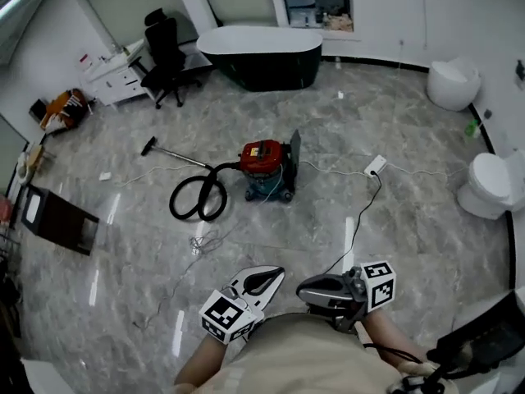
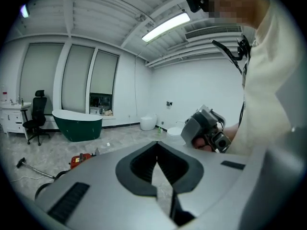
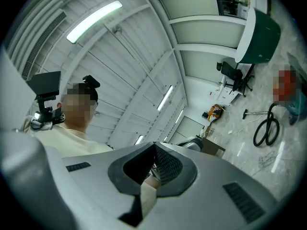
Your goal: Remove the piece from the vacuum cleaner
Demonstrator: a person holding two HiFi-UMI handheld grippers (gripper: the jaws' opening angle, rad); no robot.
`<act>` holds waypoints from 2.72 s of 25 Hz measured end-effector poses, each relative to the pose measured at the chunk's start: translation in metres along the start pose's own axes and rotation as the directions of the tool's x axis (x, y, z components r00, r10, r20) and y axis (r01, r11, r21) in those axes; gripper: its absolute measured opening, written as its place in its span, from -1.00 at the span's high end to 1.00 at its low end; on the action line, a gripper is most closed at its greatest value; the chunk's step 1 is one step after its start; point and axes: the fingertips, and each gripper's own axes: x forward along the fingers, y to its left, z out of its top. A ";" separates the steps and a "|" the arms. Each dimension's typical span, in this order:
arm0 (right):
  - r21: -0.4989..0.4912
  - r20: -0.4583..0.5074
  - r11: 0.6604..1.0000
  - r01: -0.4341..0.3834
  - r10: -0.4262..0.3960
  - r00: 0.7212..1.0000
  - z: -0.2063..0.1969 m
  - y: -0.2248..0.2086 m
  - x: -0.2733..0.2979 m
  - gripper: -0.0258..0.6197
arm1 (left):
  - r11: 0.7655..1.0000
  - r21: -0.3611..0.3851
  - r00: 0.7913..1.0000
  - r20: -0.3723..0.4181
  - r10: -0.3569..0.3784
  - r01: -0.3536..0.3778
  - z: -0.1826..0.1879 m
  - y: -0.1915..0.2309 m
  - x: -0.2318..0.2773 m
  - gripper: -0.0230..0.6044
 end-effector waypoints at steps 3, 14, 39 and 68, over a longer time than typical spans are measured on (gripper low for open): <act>0.026 -0.028 0.999 -0.020 0.021 0.999 0.011 -0.008 -0.020 0.91 | 0.997 -0.049 0.998 0.002 0.068 -0.068 0.006 0.010 0.015 0.91; 0.083 -0.069 0.995 -0.062 0.067 0.995 0.037 -0.039 -0.037 0.91 | 0.986 -0.053 0.987 -0.017 0.158 -0.159 0.010 0.036 0.039 0.91; -0.048 -0.131 0.981 0.190 -0.195 0.972 0.103 -0.164 0.114 0.91 | 0.998 -0.041 0.995 0.089 -0.035 0.039 0.016 0.263 -0.001 0.91; 0.127 -0.152 0.992 -0.026 0.045 0.987 0.221 -0.252 0.113 0.91 | 0.987 -0.093 0.992 -0.015 0.128 -0.129 0.041 0.350 0.064 0.91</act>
